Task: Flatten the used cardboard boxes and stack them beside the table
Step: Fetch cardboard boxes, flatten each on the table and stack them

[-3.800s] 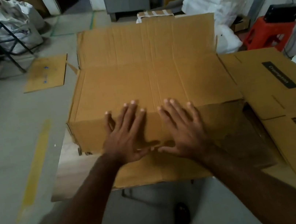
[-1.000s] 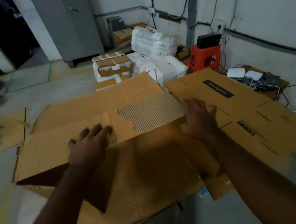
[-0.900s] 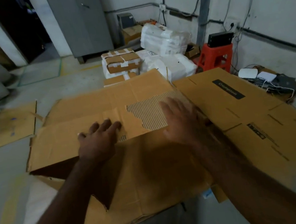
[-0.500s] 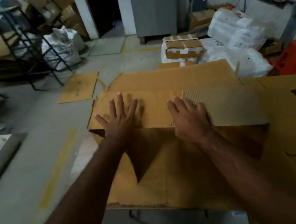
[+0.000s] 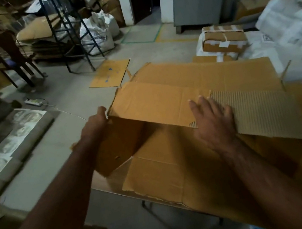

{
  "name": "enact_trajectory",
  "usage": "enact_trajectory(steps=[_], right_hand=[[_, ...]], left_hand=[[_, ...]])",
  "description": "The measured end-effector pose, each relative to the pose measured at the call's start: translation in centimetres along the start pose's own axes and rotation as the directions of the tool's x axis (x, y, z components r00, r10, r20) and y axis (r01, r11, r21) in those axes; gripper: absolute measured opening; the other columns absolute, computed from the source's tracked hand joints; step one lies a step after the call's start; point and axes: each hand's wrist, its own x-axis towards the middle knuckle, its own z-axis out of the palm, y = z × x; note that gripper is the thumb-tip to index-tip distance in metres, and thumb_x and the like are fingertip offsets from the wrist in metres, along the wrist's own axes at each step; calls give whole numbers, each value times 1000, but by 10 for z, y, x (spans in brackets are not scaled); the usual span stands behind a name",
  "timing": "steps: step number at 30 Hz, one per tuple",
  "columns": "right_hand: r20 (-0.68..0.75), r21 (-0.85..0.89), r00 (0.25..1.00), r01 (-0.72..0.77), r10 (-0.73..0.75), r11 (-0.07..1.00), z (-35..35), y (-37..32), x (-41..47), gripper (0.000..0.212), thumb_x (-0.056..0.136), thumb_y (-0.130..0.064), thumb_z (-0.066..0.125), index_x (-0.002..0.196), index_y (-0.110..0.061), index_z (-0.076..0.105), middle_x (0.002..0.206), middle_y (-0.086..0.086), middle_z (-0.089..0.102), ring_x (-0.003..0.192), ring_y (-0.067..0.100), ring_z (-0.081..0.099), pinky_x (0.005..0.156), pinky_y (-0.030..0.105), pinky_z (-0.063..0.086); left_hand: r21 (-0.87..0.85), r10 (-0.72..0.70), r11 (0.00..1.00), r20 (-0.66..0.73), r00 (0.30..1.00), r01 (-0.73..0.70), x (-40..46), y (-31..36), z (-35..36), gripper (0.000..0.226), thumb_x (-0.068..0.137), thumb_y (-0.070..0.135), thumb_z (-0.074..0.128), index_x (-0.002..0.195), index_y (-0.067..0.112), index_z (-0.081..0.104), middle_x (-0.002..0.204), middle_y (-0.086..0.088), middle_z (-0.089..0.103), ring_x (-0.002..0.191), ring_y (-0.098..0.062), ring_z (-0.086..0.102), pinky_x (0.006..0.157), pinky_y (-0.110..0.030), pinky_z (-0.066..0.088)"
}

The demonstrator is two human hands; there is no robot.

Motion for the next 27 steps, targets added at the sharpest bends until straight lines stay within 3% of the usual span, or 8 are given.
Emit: enact_trajectory(steps=[4,7,9,13,18,21,24,27], right_hand=[[8,43,1000,14,-14,999,12,-38,10,92,94,-66,49,163,-23,7,170,13,10,155,35,12,116,61,21],[7,88,1000,12,-13,996,29,-78,21,94,94,-71,43,164,-22,3,170,14,5,156,36,9,118,62,18],[58,124,998,17,-24,992,40,-106,29,99,93,-75,41,163,-23,-3,171,14,-3,157,36,2,119,64,13],[266,210,963,-24,-34,978,70,-175,45,105,88,-84,34,162,-26,-11,170,12,-16,156,37,-10,117,73,4],[639,280,766,-306,61,910,145,-255,34,96,89,-85,28,161,-37,-13,169,8,-21,153,48,-12,113,80,7],[738,240,667,-398,99,886,184,-284,14,103,81,-93,28,159,-43,-16,168,1,-25,151,49,-19,114,77,11],[743,220,658,-413,122,884,191,-289,19,98,81,-94,26,159,-46,-11,168,-4,-25,150,49,-21,114,77,9],[733,254,675,-379,78,890,188,-267,39,85,89,-86,26,160,-48,-4,170,-6,-20,152,45,-20,116,75,7]], left_hand=[[-225,-39,974,-17,999,34,12,-26,12,55,93,53,38,129,14,51,122,-18,60,104,-34,58,90,-45,49],[-270,11,963,-40,999,-21,36,-60,8,31,101,35,56,125,15,56,128,-10,57,105,-23,53,91,-41,45],[-286,-8,958,-40,999,-3,52,-83,4,38,98,41,63,129,20,55,125,-3,60,109,-23,58,95,-47,50],[-417,-224,875,97,970,244,82,-138,16,58,97,58,56,125,8,60,120,-16,64,102,-29,61,91,-43,51],[-564,-348,667,342,873,487,102,-207,69,25,97,28,67,82,8,62,88,-21,60,88,-28,57,77,-43,49],[-563,-353,645,379,855,516,105,-245,116,11,98,25,63,107,20,59,89,-17,60,83,-30,58,70,-38,50],[-571,-346,667,332,878,479,110,-283,167,45,87,43,58,122,66,44,116,-16,66,99,-40,67,84,-58,57],[-604,-309,662,320,896,444,95,-281,170,48,84,46,55,126,64,42,116,-14,67,111,-41,64,93,-60,54]])
